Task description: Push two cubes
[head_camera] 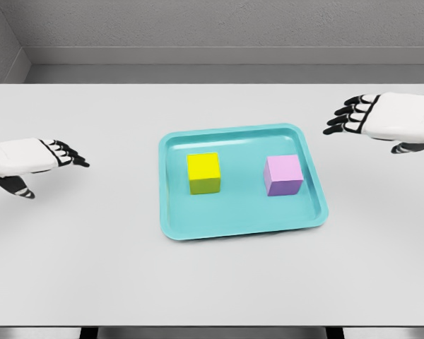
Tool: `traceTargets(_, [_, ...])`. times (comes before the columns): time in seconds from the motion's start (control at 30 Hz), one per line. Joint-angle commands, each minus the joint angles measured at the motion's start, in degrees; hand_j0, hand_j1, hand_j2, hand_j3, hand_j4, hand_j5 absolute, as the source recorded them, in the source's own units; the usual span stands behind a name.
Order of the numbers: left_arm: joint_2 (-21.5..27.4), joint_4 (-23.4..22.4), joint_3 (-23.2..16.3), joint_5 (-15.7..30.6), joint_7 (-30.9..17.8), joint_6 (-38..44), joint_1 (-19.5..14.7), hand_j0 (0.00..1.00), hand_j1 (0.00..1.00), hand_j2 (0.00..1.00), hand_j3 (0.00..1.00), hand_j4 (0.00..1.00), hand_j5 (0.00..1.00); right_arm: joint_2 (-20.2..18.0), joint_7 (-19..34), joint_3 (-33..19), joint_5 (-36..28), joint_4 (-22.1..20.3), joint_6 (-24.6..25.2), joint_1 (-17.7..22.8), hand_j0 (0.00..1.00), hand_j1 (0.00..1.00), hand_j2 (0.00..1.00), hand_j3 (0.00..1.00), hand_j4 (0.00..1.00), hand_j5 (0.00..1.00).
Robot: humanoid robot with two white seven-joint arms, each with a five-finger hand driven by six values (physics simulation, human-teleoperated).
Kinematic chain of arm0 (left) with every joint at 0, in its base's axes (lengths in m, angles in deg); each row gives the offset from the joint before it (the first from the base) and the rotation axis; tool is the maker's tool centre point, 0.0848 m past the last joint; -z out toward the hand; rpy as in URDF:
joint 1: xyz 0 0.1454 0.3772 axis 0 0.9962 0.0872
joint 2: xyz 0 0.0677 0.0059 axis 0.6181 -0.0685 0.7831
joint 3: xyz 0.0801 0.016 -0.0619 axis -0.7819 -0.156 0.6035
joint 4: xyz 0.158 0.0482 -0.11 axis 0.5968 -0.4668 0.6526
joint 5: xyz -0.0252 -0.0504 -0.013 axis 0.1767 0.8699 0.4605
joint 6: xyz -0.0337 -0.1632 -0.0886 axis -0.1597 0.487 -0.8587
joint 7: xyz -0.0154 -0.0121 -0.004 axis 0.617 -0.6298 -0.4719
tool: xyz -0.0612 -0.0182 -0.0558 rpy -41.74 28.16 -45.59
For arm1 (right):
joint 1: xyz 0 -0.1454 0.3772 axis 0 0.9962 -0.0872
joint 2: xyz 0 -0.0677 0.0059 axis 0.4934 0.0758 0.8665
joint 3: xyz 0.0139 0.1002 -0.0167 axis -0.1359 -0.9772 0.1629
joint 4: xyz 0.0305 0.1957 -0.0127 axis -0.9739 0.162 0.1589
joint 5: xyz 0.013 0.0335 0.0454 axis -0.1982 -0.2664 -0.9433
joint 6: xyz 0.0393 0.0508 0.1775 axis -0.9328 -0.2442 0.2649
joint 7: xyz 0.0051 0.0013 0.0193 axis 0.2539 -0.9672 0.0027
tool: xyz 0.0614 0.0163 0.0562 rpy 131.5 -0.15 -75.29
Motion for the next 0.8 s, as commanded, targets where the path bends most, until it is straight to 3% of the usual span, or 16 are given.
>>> traceTargets(0.0, [-0.5, -0.2, -0.1, 0.2, -0.3, 0.1, -0.1, 0.98, 0.98, 0.98, 0.98, 0.98, 0.98, 0.2, 0.2, -0.1, -0.3, -0.3, 0.1, 0.0, 1.00, 1.00, 1.00, 1.00, 1.00, 1.00])
traceTargets(0.03, [-1.8, -0.5, -0.2, 0.0, -0.4, 0.1, -0.1, 0.89, 0.89, 0.89, 0.89, 0.89, 0.89, 0.3, 0.2, -0.1, -0.2, -0.3, 0.1, -0.7, 1.00, 1.00, 1.00, 1.00, 1.00, 1.00])
traceTargets(0.1, [-2.4, -0.8, -0.6, -0.1, -3.4, 0.1, -0.9, 0.53, 0.53, 0.53, 0.53, 0.53, 0.53, 1.2, 0.2, -0.1, -0.4, 0.2, 0.1, -1.1, 1.00, 1.00, 1.00, 1.00, 1.00, 1.00])
traceTargets(0.13, [-2.5, -2.7, -1.1, -0.1, -5.4, 0.1, -1.8, 0.51, 0.51, 0.51, 0.51, 0.51, 0.51, 0.4, 0.2, -0.2, -0.4, 0.6, 0.1, -1.3, 1.00, 1.00, 1.00, 1.00, 1.00, 1.00])
traceTargets(0.17, [-3.9, -3.6, -1.3, -0.2, -6.1, 0.1, -2.7, 0.38, 0.38, 0.38, 0.38, 0.38, 0.38, -0.7, 0.2, 0.4, -0.5, 0.5, 0.1, -1.2, 1.00, 1.00, 1.00, 1.00, 1.00, 1.00])
traceTargets(0.2, [-4.8, -3.2, -2.1, -0.1, -6.1, 0.1, -2.9, 0.19, 0.19, 0.19, 0.19, 0.19, 0.19, -0.3, 0.2, 3.2, -0.2, 0.6, 0.1, -1.3, 0.82, 0.82, 0.82, 0.82, 0.82, 0.82])
traceTargets(0.23, [-6.0, -2.8, -3.3, -0.1, -6.1, 0.1, -3.1, 0.14, 0.14, 0.14, 0.14, 0.14, 0.14, 0.0, 0.2, 4.3, -0.2, 0.4, 0.1, -1.5, 0.28, 0.28, 0.28, 0.28, 0.28, 0.28])
traceTargets(0.27, [-6.2, -2.8, -3.4, -0.1, -6.1, 0.1, -3.4, 0.12, 0.12, 0.12, 0.12, 0.12, 0.12, 1.0, 0.2, 4.4, -0.2, 0.4, 0.1, -1.3, 0.07, 0.07, 0.07, 0.07, 0.07, 0.07])
traceTargets(0.3, [-6.2, -2.9, -3.4, -0.1, -6.1, 0.1, -3.9, 0.12, 0.12, 0.12, 0.12, 0.12, 0.12, 1.2, 0.2, 4.5, -0.2, 0.4, 0.1, -1.6, 0.00, 0.00, 0.00, 0.00, 0.00, 0.00])
traceTargets(0.43, [-8.4, -2.7, -3.6, -0.1, -6.1, 0.1, -6.1, 0.07, 0.07, 0.07, 0.07, 0.07, 0.07, 1.3, 0.2, 6.9, 2.6, 1.2, 0.1, -1.3, 0.00, 0.00, 0.00, 0.00, 0.00, 0.00])
traceTargets(0.47, [-9.6, -2.5, -3.7, -0.1, -6.1, 0.1, -6.1, 0.01, 0.01, 0.01, 0.01, 0.01, 0.01, 2.2, 0.2, 7.6, 4.4, 1.4, 0.1, -1.4, 0.00, 0.00, 0.00, 0.00, 0.00, 0.00])
traceTargets(0.53, [-9.8, -2.4, -3.8, -0.1, -6.1, 0.1, -6.1, 0.00, 0.00, 0.00, 0.00, 0.00, 0.00, 4.1, 0.2, 9.3, 7.2, 1.9, 0.1, -1.4, 0.00, 0.00, 0.00, 0.00, 0.00, 0.00])
traceTargets(0.77, [-16.0, -1.3, -4.1, -0.1, -6.1, 0.1, -6.3, 0.00, 0.00, 0.00, 0.00, 0.00, 0.00, 10.9, 0.2, 11.7, 10.6, 10.5, 0.1, -3.2, 0.00, 0.00, 0.00, 0.00, 0.00, 0.00])
